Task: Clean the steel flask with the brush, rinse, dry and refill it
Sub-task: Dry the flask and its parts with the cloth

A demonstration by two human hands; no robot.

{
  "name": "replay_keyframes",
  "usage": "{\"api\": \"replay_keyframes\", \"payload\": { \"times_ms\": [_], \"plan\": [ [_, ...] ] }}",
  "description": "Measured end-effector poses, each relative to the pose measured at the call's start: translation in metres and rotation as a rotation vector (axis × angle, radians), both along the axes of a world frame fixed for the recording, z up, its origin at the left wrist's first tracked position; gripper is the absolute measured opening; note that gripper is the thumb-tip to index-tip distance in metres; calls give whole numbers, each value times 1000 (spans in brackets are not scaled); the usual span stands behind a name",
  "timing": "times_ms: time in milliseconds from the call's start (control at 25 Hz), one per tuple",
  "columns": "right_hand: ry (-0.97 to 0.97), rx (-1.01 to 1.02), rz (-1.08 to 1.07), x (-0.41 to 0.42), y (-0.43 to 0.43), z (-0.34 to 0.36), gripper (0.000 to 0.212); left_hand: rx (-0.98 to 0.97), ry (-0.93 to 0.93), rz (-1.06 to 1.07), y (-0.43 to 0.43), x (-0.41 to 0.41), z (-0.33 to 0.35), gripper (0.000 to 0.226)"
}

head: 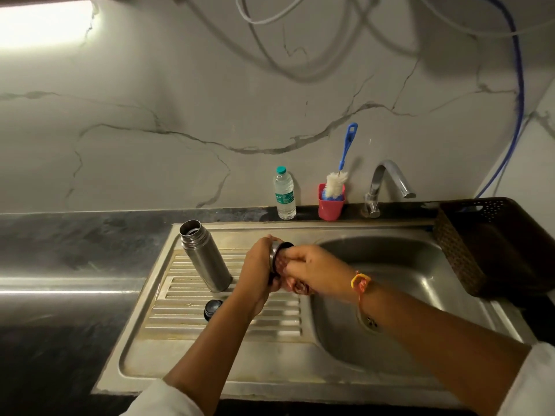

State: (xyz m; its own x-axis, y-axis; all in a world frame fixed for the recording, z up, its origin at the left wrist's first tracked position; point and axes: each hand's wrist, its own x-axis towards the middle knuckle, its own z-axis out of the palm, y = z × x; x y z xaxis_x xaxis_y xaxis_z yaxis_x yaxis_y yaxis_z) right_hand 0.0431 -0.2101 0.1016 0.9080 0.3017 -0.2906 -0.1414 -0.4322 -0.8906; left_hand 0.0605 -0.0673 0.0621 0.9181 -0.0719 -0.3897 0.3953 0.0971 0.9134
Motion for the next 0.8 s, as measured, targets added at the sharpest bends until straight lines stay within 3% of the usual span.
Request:
{"api": "replay_keyframes", "payload": {
  "times_ms": [120, 160, 240, 320, 360, 440, 560, 640, 720, 800],
  "plan": [
    [-792, -861, 535, 10, -7, -10, 30, -61, 225, -32, 7, 0, 1, 36],
    [-1021, -1025, 627, 12, -10, -12, 31, -110, 302, -66, 12, 2, 1, 39],
    [-1286, -1104, 643, 15, -17, -20, 31, -126, 359, -155, 22, 7, 8, 49],
    [-1318, -997, 441, 14, -11, -28, 32, -47, 281, -169, 28, 11, 18, 47],
    [-1197, -920, 305, 11, 2, -34, 32, -2, 196, -133, 29, 12, 19, 40],
    [-696, -607, 16, 3, 38, -35, 28, 87, 25, -63, 30, 13, 17, 26],
    [182, 134, -257, 1, 51, -21, 25, 145, -136, -37, 33, 3, -1, 24],
    [620, 670, -366, -1, 41, -11, 30, 104, -211, -33, 38, -4, -6, 28],
    [819, 1076, -455, -10, 43, -9, 35, -2, -244, 3, 42, -3, -6, 31],
    [837, 1297, -511, -18, 55, -14, 39, -120, -196, 32, 45, 3, -10, 34]
  ]
}}
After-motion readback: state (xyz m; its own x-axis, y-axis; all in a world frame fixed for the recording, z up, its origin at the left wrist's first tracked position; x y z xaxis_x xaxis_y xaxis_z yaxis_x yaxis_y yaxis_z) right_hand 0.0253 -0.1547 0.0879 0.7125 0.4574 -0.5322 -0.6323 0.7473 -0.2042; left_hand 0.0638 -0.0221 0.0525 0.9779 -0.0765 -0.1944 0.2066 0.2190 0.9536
